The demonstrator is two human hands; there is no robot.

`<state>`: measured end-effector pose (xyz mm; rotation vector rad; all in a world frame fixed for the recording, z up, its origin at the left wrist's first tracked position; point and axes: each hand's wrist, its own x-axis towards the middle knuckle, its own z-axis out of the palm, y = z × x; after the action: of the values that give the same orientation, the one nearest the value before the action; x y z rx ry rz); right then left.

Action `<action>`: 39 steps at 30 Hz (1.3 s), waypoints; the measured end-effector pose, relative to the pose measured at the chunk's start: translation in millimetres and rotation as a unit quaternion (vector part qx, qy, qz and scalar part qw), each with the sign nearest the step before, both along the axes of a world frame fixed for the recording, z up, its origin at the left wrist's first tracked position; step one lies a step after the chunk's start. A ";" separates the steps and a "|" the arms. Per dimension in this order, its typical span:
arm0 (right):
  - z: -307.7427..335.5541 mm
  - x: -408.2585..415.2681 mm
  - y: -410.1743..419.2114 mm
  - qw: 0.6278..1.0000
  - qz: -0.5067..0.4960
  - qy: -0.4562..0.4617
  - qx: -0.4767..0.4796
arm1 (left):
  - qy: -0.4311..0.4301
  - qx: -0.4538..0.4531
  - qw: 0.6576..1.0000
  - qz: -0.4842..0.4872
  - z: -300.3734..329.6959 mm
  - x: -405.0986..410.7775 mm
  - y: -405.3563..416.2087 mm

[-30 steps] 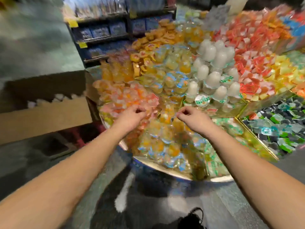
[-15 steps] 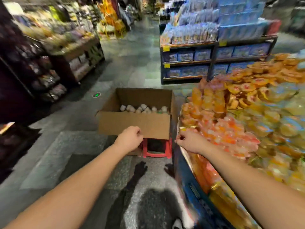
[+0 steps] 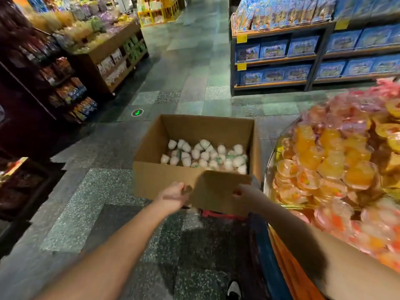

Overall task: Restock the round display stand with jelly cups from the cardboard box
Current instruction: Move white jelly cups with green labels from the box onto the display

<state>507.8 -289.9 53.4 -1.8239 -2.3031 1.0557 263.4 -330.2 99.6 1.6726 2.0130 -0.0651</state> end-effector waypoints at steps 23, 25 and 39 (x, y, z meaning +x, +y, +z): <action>-112.0 -69.9 218.7 0.941 -0.293 0.010 -0.167 | -0.128 -0.128 0.983 0.017 -148.4 -51.3 306.0; -128.8 -76.4 236.8 0.917 -0.335 0.005 -0.218 | -0.125 -0.169 0.977 0.010 -174.7 -54.8 328.0; -240.6 -85.3 284.3 0.832 -0.338 -0.135 -0.419 | -0.115 -0.318 0.941 -0.006 -319.8 -34.6 372.2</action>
<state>422.5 -5.6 -187.1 -2.8892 -1.0158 1.8724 228.8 42.0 -220.2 1.2090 1.5744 -0.4532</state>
